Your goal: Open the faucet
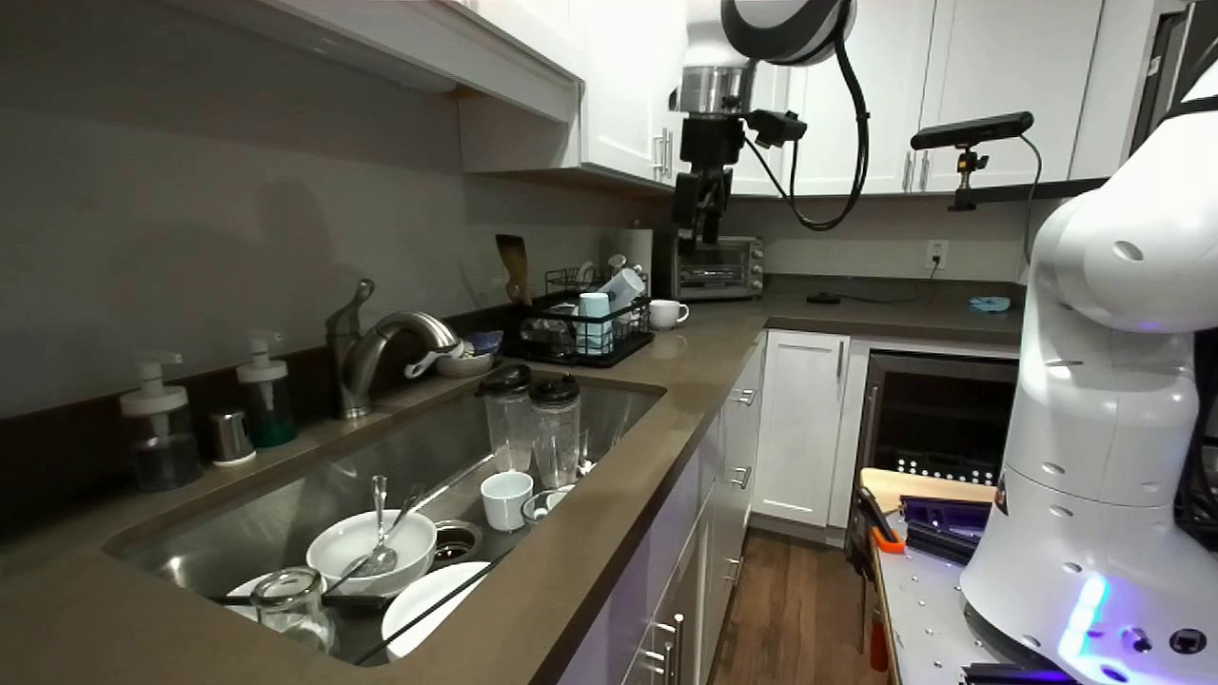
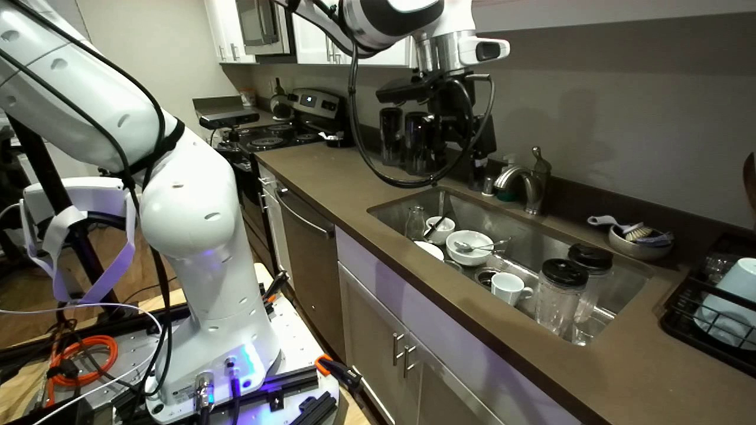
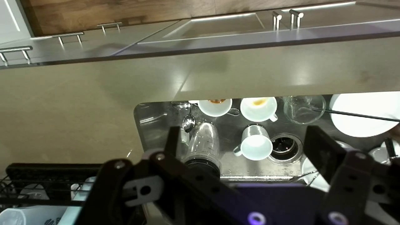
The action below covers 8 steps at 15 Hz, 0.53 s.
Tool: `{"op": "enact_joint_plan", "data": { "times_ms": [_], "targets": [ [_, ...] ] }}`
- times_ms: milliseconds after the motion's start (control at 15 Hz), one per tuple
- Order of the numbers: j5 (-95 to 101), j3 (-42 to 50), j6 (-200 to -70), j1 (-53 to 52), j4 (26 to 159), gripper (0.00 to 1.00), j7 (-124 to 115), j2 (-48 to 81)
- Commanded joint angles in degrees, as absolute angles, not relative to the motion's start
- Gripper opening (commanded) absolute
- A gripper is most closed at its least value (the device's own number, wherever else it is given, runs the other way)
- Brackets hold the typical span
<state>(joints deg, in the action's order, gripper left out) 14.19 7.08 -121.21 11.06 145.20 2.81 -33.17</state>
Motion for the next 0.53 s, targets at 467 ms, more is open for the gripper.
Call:
{"op": "enact_joint_plan", "data": {
  "times_ms": [467],
  "targets": [
    [12.21, -0.77, -138.99, 5.21, 140.30, 1.00, -8.88, -25.68]
  ]
}}
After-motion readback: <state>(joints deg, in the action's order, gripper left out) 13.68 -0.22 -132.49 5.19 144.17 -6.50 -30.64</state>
